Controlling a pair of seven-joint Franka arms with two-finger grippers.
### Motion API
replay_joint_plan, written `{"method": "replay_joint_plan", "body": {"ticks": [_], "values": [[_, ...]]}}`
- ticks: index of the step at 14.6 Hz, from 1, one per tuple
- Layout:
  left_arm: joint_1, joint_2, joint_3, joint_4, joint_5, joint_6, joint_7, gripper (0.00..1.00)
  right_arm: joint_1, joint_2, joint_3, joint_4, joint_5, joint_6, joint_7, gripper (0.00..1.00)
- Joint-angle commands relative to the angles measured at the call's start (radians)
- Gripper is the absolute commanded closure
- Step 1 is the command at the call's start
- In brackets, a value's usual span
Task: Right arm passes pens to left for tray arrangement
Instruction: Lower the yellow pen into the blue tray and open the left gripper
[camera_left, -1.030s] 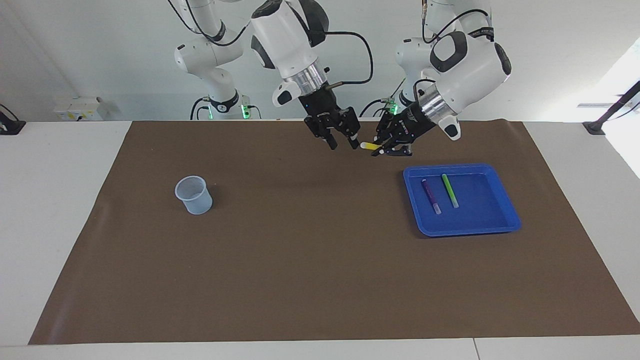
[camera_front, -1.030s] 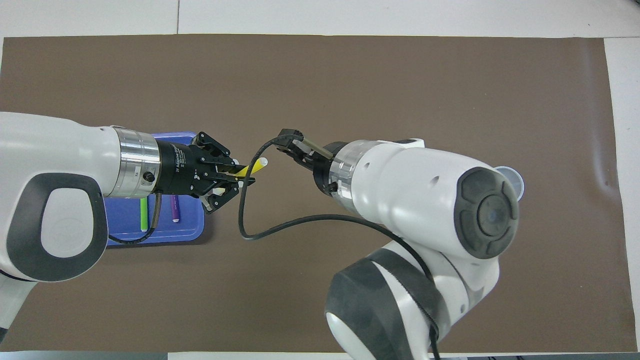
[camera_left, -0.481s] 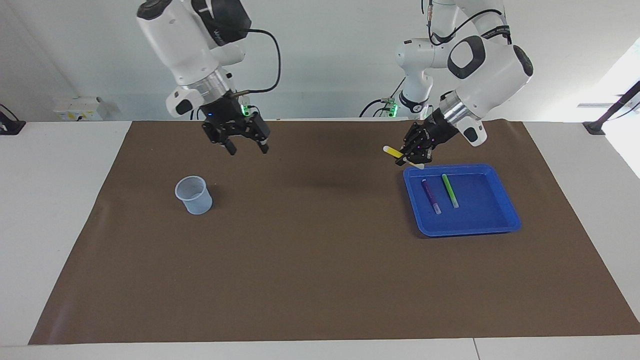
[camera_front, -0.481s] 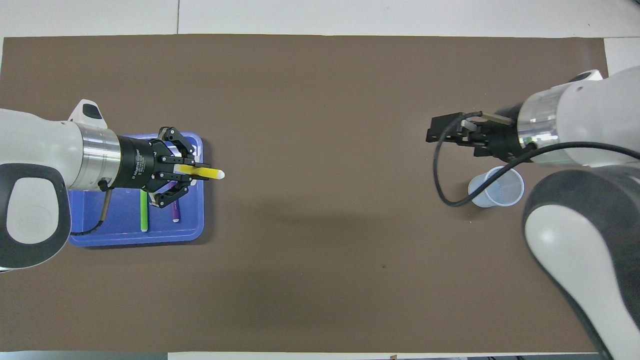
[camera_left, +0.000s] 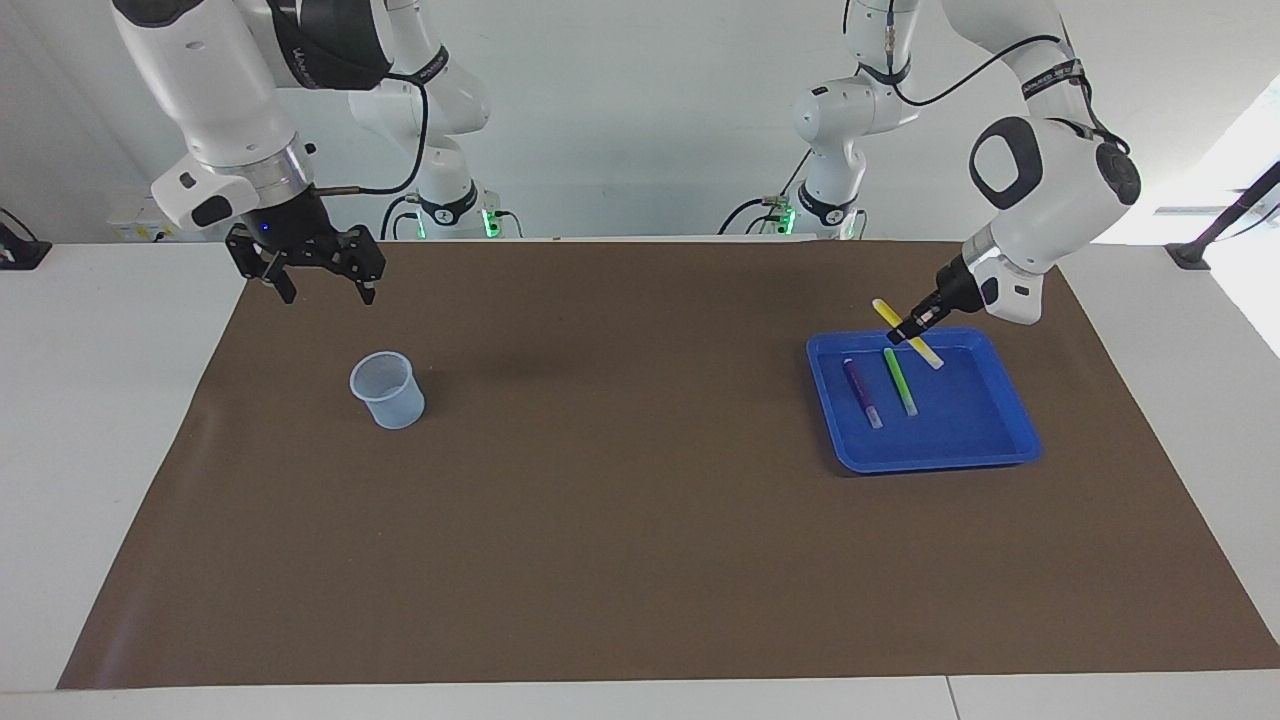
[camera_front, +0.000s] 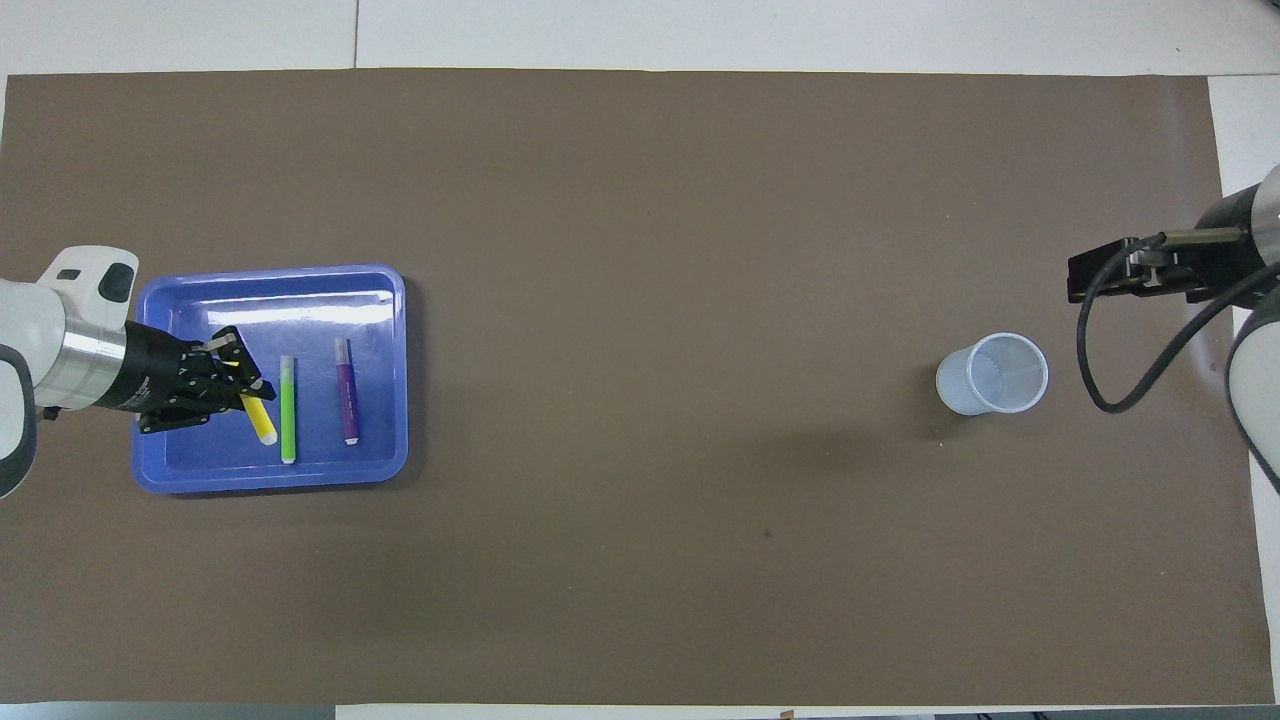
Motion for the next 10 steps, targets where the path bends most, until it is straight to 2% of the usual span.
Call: {"method": "replay_joint_plan", "body": {"ticks": [1, 5, 7, 8, 10], "values": [[0.038, 0.072, -0.008, -0.011, 0.13, 0.057, 0.25, 1.0, -0.002, 0.031, -0.062, -0.016, -0.02, -0.022, -0.084, 0.0], [0.071, 0.127, -0.008, -0.057, 0.215, 0.173, 0.414, 1.0, -0.007, 0.023, -0.093, -0.018, -0.014, -0.052, -0.143, 0.0], [0.078, 0.152, -0.008, -0.057, 0.265, 0.202, 0.422, 1.0, -0.008, 0.017, -0.095, -0.012, -0.012, -0.069, -0.144, 0.0], [0.078, 0.166, -0.008, -0.057, 0.278, 0.218, 0.422, 1.0, -0.007, -0.013, -0.09, -0.02, -0.011, -0.069, -0.144, 0.0], [0.082, 0.182, -0.008, -0.057, 0.286, 0.241, 0.425, 1.0, -0.01, -0.044, -0.09, -0.078, -0.011, -0.063, -0.15, 0.0]]}}
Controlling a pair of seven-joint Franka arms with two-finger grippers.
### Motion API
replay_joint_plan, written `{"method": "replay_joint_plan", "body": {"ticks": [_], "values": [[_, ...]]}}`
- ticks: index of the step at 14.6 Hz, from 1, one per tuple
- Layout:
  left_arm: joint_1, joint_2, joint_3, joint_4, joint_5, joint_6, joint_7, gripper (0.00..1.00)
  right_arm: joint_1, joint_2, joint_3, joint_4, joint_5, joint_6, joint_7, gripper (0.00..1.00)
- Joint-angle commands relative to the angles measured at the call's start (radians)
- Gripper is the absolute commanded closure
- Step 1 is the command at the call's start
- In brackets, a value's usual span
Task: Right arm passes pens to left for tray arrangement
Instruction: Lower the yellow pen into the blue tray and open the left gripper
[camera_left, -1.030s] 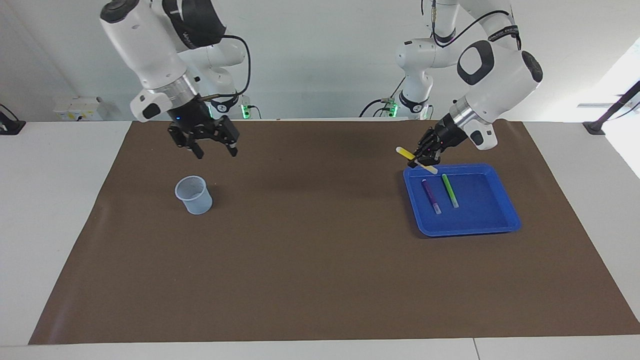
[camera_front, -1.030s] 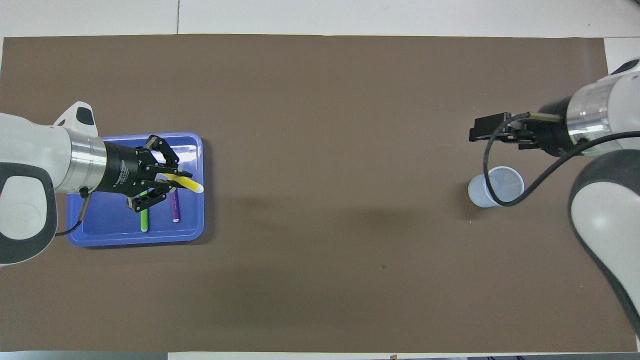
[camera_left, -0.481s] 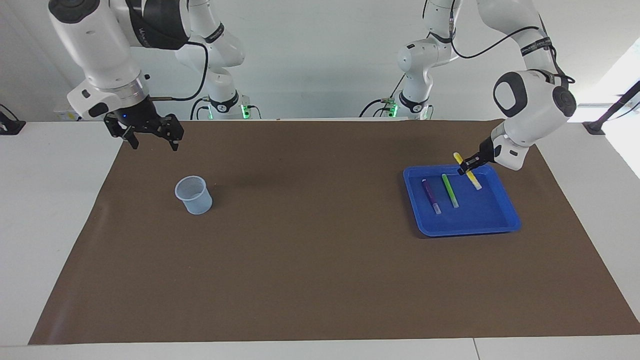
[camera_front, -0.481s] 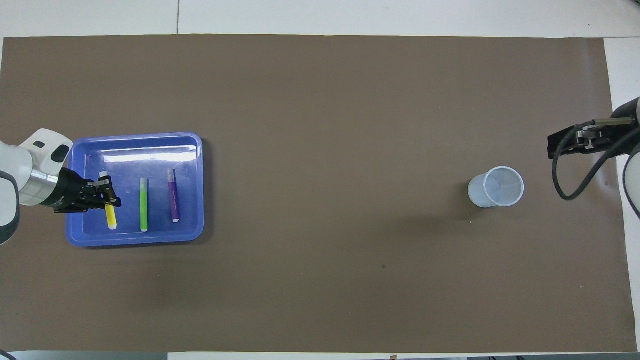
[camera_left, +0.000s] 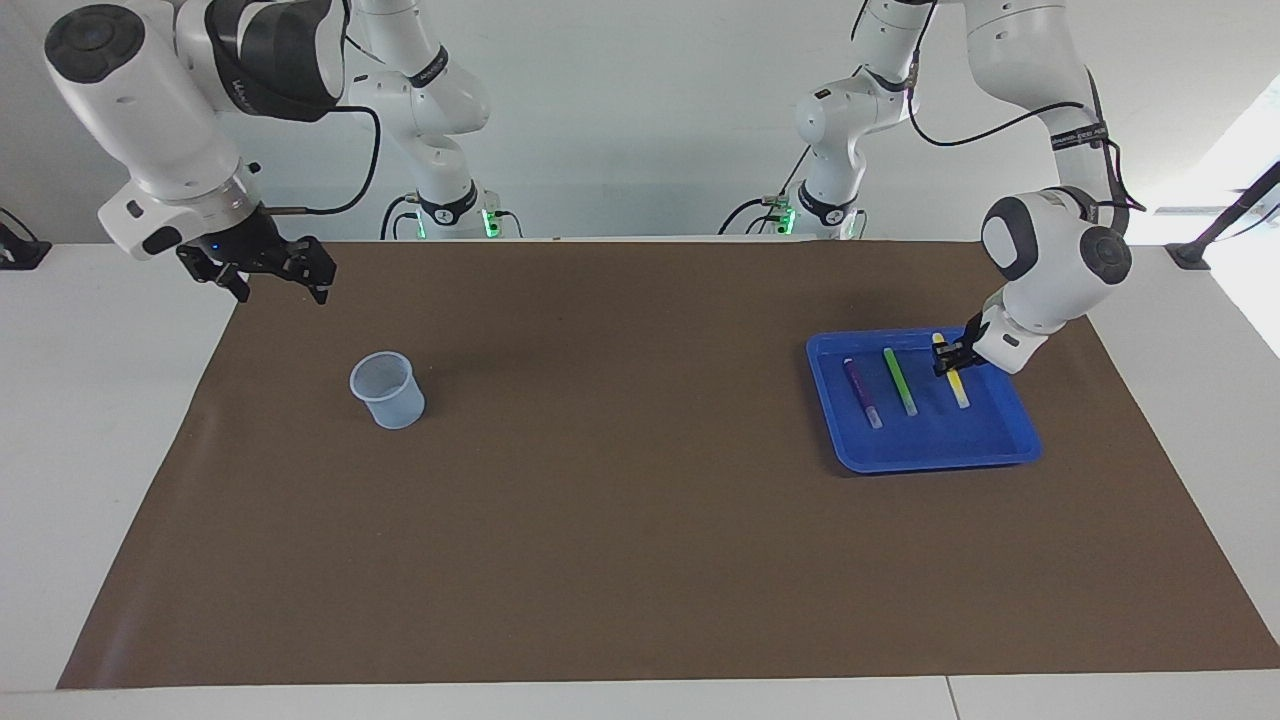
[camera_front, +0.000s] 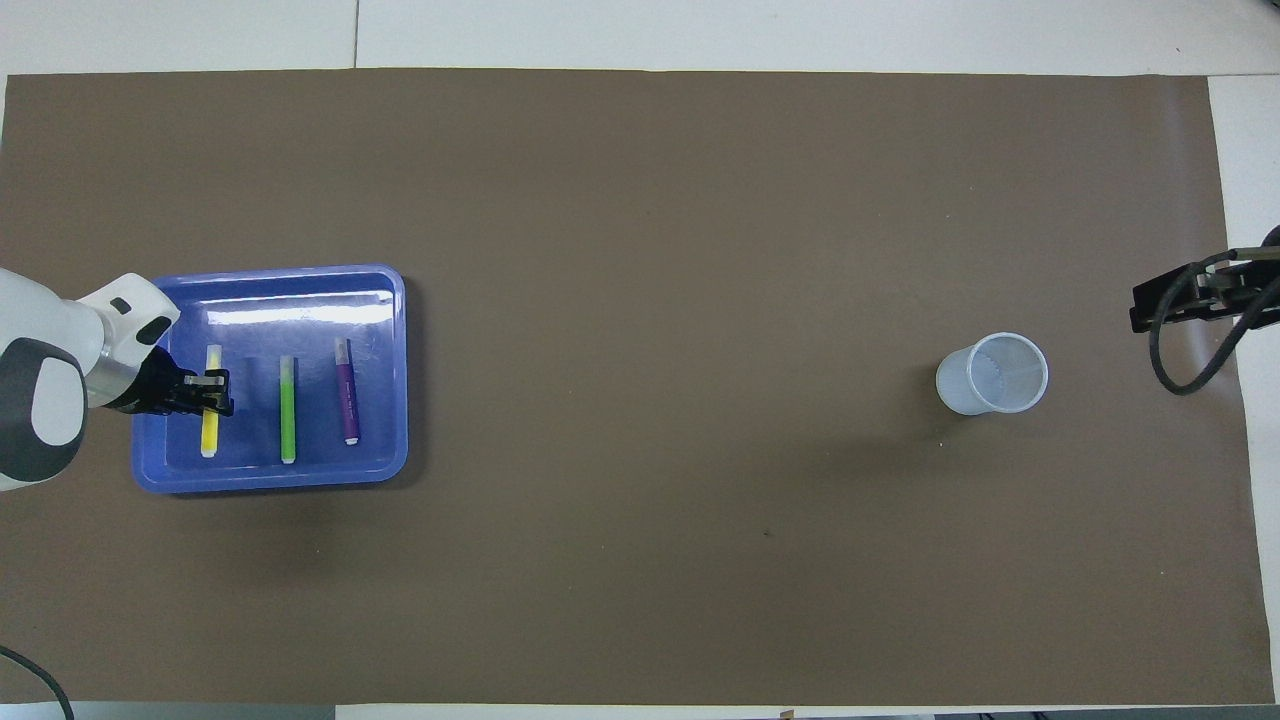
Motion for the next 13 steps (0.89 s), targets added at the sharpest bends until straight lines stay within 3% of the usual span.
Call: {"method": "replay_joint_plan", "body": {"ticks": [1, 5, 6, 7, 10, 13], "values": [[0.016, 0.012, -0.008, -0.014, 0.027, 0.045, 0.017, 1.0, -0.01, -0.07, 0.004, -0.092, -0.003, 0.009, -0.029, 0.0], [0.019, 0.012, -0.008, -0.023, 0.027, 0.056, 0.018, 1.0, -0.015, -0.015, 0.0, -0.077, -0.002, 0.034, -0.034, 0.0], [0.017, 0.012, -0.008, -0.028, 0.027, 0.058, 0.018, 0.58, -0.018, -0.01, -0.002, -0.076, -0.002, 0.034, -0.034, 0.0], [0.019, 0.011, -0.008, -0.028, 0.027, 0.061, 0.018, 0.01, -0.02, -0.006, 0.001, -0.074, -0.002, 0.032, -0.032, 0.0], [0.019, 0.011, -0.008, -0.028, 0.027, 0.062, 0.017, 0.0, -0.023, 0.019, -0.002, -0.042, -0.002, 0.019, -0.032, 0.0], [0.019, 0.011, -0.008, -0.027, 0.027, 0.062, 0.014, 0.0, -0.021, -0.012, -0.008, -0.046, 0.0, 0.022, -0.024, 0.0]]}}
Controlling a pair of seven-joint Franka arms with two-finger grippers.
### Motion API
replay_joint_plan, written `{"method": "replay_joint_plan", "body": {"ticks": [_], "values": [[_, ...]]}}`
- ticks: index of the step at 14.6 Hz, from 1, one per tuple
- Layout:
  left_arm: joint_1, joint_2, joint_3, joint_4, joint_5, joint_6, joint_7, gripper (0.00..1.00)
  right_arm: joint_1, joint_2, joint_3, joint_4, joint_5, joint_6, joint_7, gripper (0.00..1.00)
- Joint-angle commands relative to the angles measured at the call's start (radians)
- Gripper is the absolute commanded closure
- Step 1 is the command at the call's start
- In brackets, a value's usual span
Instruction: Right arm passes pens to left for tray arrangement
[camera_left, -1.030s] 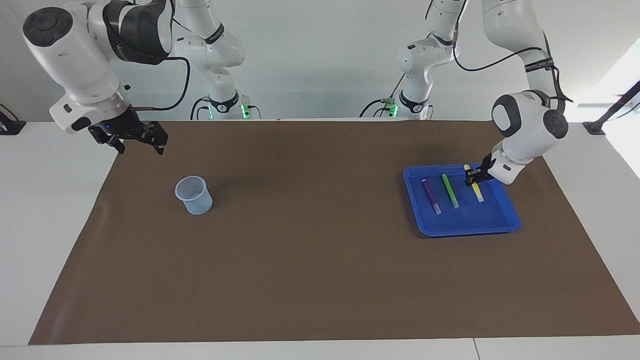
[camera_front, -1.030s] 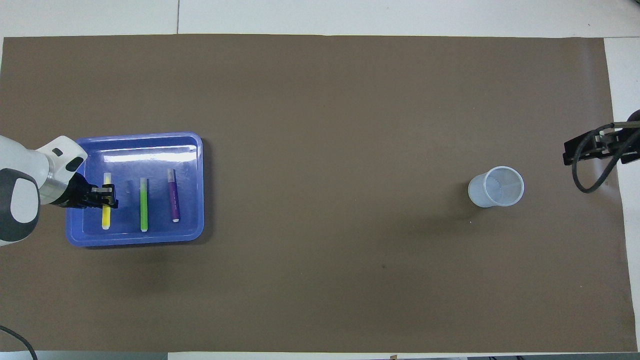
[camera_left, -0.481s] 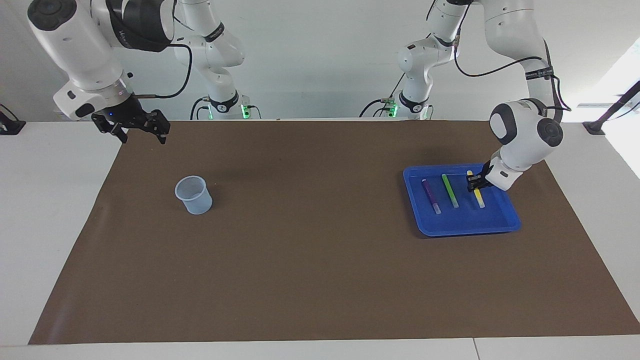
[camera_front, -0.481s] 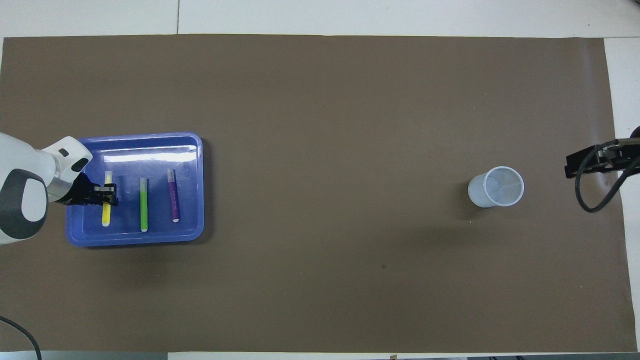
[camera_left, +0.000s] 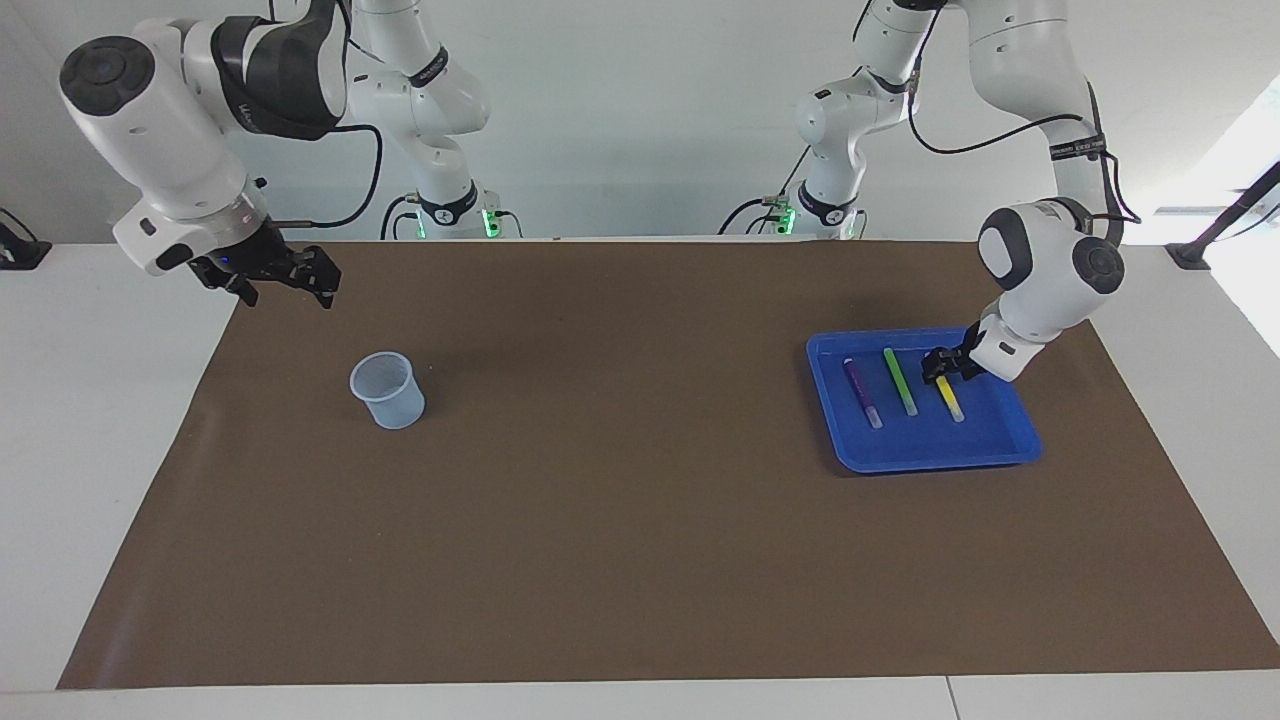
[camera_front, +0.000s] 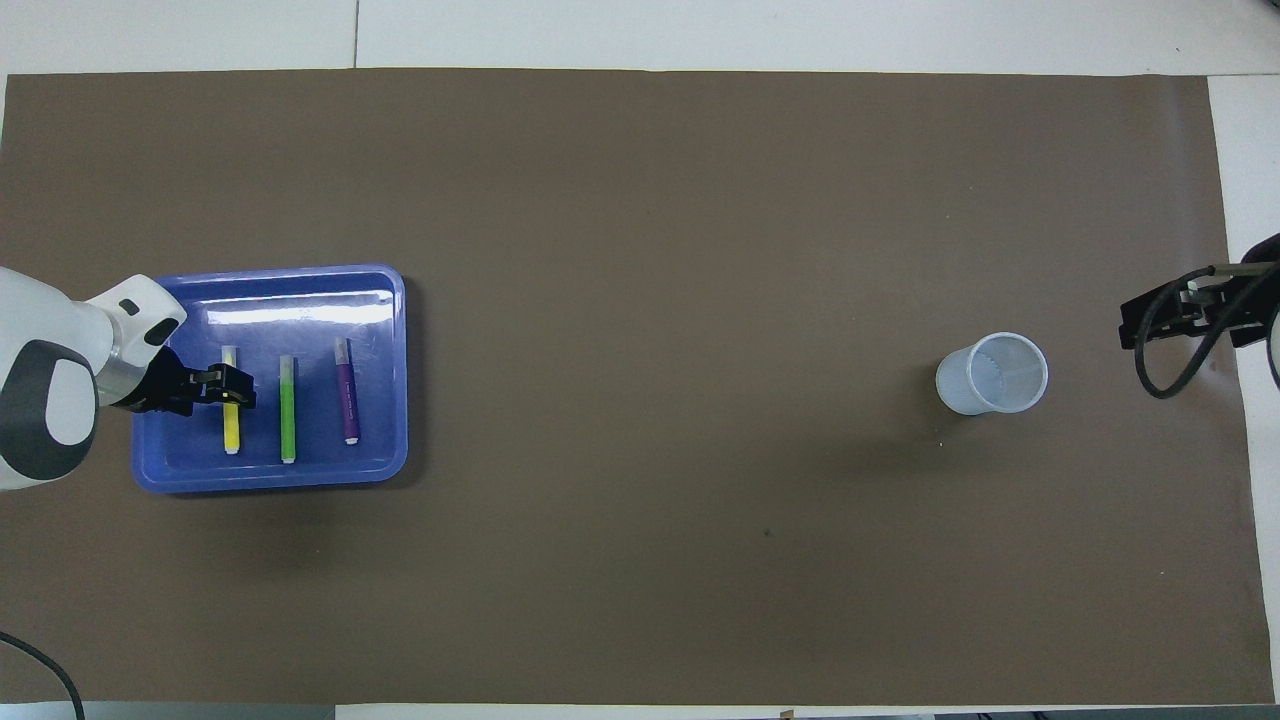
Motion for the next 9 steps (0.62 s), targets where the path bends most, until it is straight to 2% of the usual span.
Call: {"method": "replay_joint_plan", "body": {"ticks": [1, 3, 6, 9], "values": [[0.016, -0.006, -0.008, -0.014, 0.019, 0.017, 0.003, 0.0, -0.013, -0.027, 0.002, 0.004, 0.0, 0.005, -0.021, 0.0], [0.017, -0.002, -0.008, 0.028, 0.017, -0.018, 0.002, 0.0, -0.004, -0.031, 0.002, 0.001, 0.0, 0.009, -0.023, 0.0], [-0.015, -0.002, -0.011, 0.147, 0.017, -0.153, -0.006, 0.0, 0.007, -0.051, 0.011, 0.001, 0.001, 0.003, -0.025, 0.0], [-0.068, -0.02, -0.017, 0.255, 0.016, -0.282, -0.108, 0.0, 0.001, -0.059, 0.011, 0.001, 0.001, 0.003, -0.023, 0.0]]}}
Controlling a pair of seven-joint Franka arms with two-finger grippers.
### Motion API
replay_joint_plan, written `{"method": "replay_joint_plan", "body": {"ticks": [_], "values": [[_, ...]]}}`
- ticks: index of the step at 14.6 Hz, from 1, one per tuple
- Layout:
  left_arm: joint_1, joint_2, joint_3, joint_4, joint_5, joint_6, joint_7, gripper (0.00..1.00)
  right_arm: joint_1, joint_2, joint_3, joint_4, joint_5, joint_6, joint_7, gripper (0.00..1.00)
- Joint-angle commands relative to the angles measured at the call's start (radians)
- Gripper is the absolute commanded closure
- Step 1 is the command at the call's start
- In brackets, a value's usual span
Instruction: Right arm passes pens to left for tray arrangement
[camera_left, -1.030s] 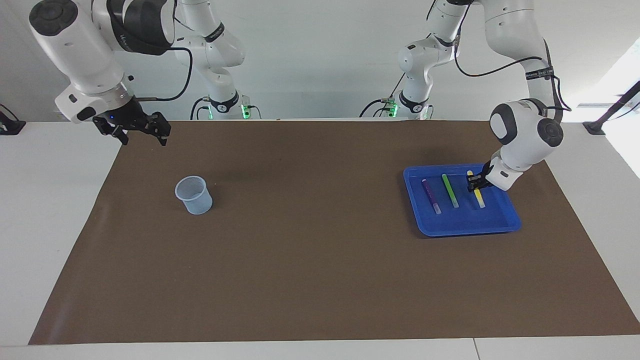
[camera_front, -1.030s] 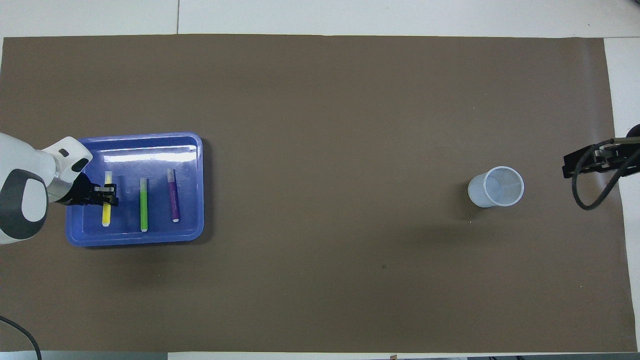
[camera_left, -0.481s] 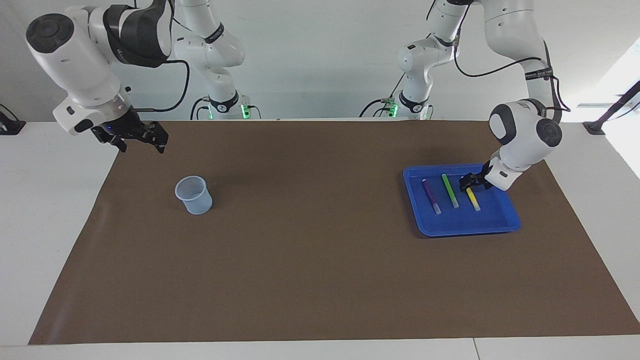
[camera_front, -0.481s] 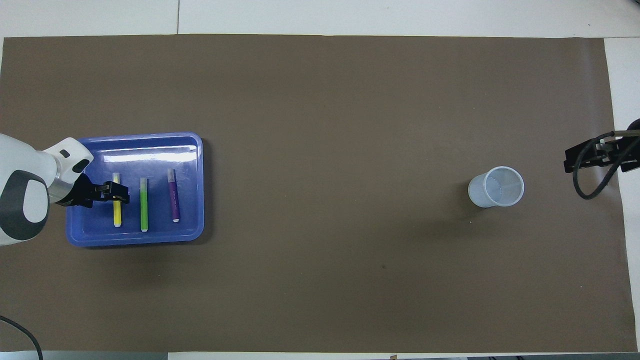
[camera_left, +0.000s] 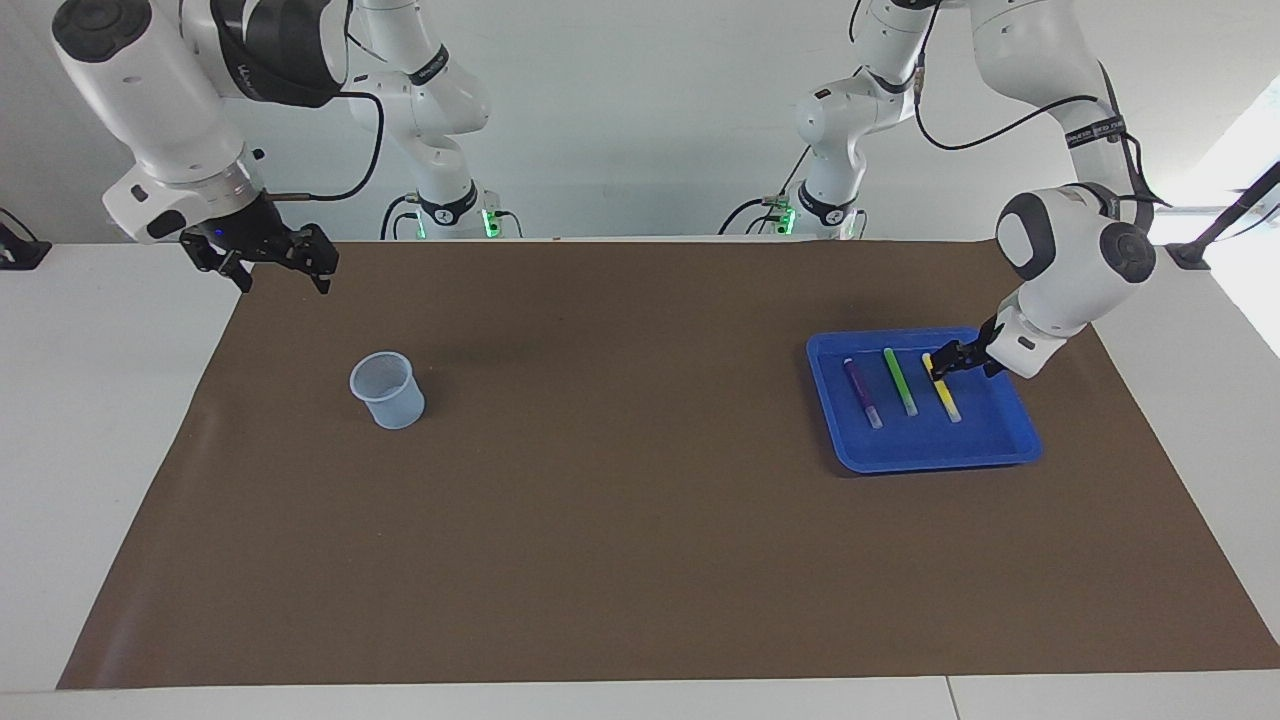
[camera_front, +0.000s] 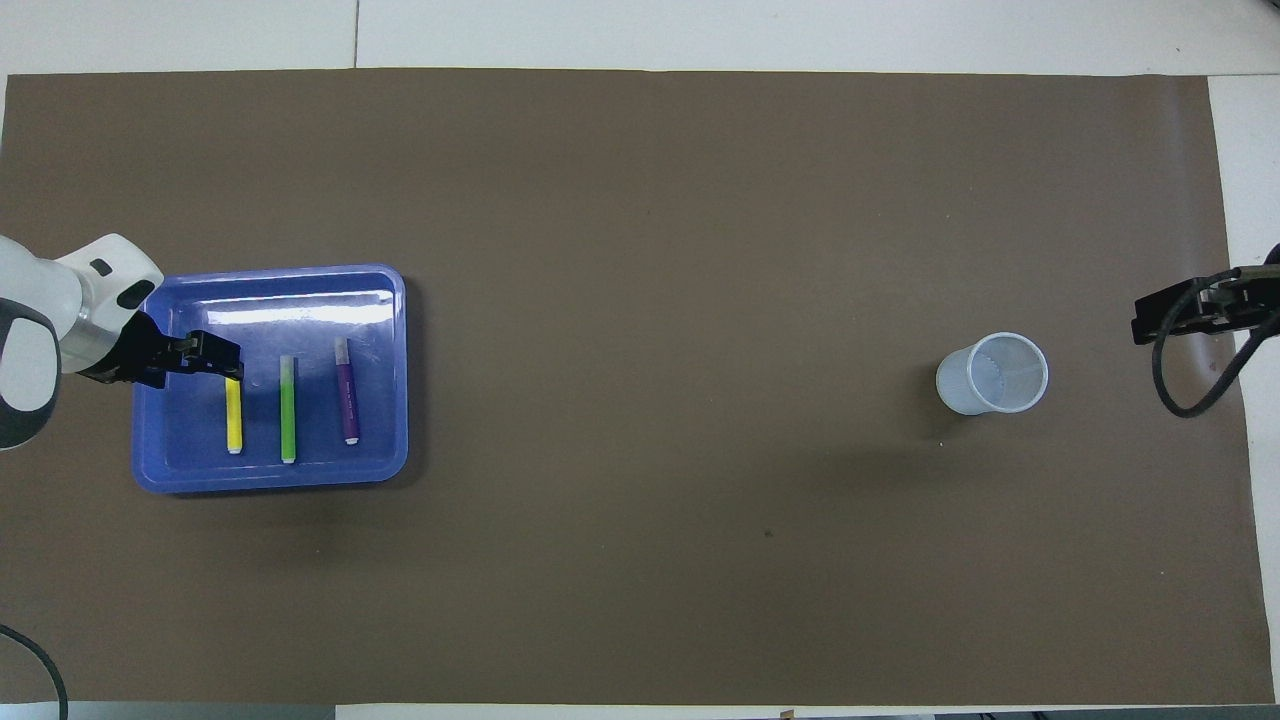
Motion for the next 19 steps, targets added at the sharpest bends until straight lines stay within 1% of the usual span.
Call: {"method": "replay_joint_plan", "body": {"ticks": [1, 2, 4, 7, 8, 9, 10, 11, 12, 14, 16, 19], "values": [[-0.064, -0.01, 0.0, 0.121, 0.016, -0.144, -0.108, 0.0, -0.016, -0.015, 0.003, -0.01, 0.001, 0.003, -0.023, 0.0], [-0.074, -0.013, 0.002, 0.153, 0.016, -0.19, -0.123, 0.0, -0.016, -0.015, 0.003, -0.009, 0.001, 0.003, -0.023, 0.0], [-0.093, -0.057, 0.003, 0.193, 0.014, -0.277, -0.125, 0.0, -0.015, -0.015, 0.003, -0.01, 0.001, 0.003, -0.023, 0.0], [-0.165, -0.166, 0.028, 0.203, 0.008, -0.403, -0.125, 0.0, -0.015, -0.016, 0.003, -0.01, 0.001, 0.003, -0.023, 0.0], [-0.22, -0.193, 0.069, 0.203, 0.008, -0.437, -0.127, 0.0, -0.016, -0.016, 0.003, -0.01, 0.001, 0.003, -0.023, 0.0], [-0.293, -0.213, 0.138, 0.203, 0.007, -0.46, -0.127, 0.0, -0.016, -0.016, 0.003, -0.009, 0.001, 0.003, -0.023, 0.0], [-0.362, -0.22, 0.211, 0.204, 0.005, -0.485, -0.128, 0.0, -0.016, -0.015, 0.003, -0.01, 0.001, 0.003, -0.023, 0.0], [-0.407, -0.223, 0.259, 0.204, 0.002, -0.489, -0.128, 0.0, -0.016, -0.015, 0.003, -0.01, 0.001, 0.003, -0.023, 0.0], [-0.433, -0.223, 0.276, 0.21, 0.002, -0.476, -0.136, 0.0, -0.015, -0.016, 0.003, -0.009, 0.001, 0.003, -0.023, 0.0], [-0.438, -0.206, 0.261, 0.271, 0.002, -0.437, -0.153, 0.0, -0.015, -0.016, 0.003, -0.009, 0.001, 0.003, -0.023, 0.0], [-0.438, -0.163, 0.252, 0.341, 0.004, -0.445, -0.151, 0.0, -0.016, -0.016, 0.003, -0.01, 0.001, 0.003, -0.023, 0.0], [-0.44, -0.168, 0.25, 0.338, 0.002, -0.453, -0.151, 0.0, -0.015, -0.015, 0.003, -0.01, 0.001, 0.003, -0.023, 0.0]]}}
